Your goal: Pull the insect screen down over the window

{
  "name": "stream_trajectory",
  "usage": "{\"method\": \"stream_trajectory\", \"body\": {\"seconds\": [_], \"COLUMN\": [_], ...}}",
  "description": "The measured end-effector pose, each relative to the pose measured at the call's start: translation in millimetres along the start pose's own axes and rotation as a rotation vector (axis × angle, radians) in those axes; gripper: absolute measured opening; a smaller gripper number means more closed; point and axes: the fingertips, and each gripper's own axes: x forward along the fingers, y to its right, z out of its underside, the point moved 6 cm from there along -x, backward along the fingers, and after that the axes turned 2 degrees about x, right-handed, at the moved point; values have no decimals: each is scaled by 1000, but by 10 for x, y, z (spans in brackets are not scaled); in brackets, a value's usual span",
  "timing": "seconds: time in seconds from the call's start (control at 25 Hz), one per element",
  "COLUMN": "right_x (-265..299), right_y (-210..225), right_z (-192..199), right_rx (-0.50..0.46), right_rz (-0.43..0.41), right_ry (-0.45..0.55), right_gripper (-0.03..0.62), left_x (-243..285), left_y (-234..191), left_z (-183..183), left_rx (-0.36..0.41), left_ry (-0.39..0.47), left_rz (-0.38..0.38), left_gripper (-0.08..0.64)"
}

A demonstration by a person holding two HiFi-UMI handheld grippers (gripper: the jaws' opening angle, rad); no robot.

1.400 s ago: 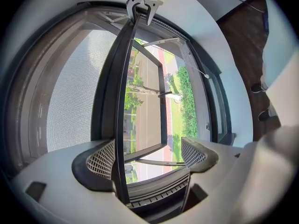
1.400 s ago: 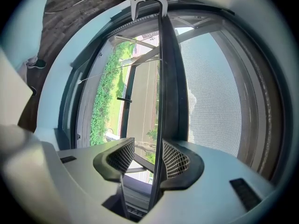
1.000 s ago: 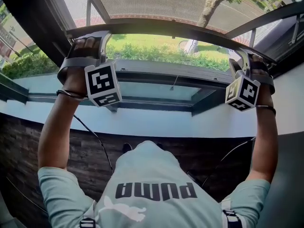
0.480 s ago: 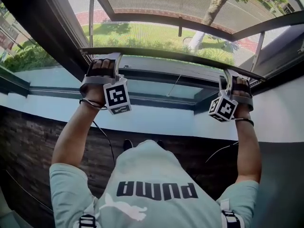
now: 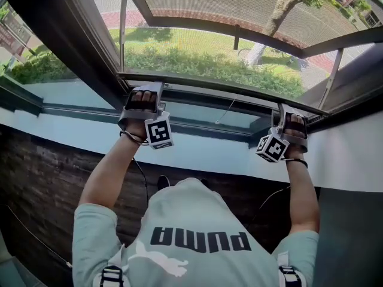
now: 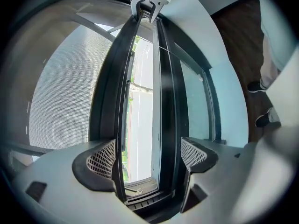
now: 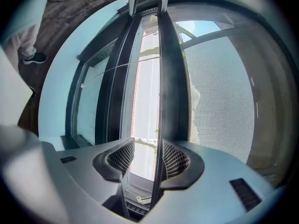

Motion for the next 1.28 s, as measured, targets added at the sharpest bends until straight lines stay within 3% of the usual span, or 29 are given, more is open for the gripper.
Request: {"method": "stream_trajectory", "body": {"seconds": [0.2, 0.6, 0.76, 0.84, 0.92, 1.28], "right_x": [72, 183, 259, 264, 242, 244], "right_y": [-140, -622, -758, -870, -965, -1051], "right_z": [-26, -45, -51, -61, -63, -63], "right_rx": [15, -18, -38, -38, -31, -43], "right_rz": [10, -70, -84, -118, -132, -96], "right_ry": [7, 0, -4, -9, -11, 0], "right_gripper": [189, 189, 189, 189, 186, 186], "left_x": [99, 296, 304, 351, 374, 377], "left_y": [132, 612, 713, 809, 908, 928], "left_z": [-1, -64, -83, -72, -68, -62], "left_rx": [-9, 16, -24, 12, 36, 8], "left_ry": [-6, -25, -5, -22, -33, -39], "left_rz": [-33, 40, 96, 105, 101, 51], "left_gripper": [433, 433, 432, 433, 431, 431]}}
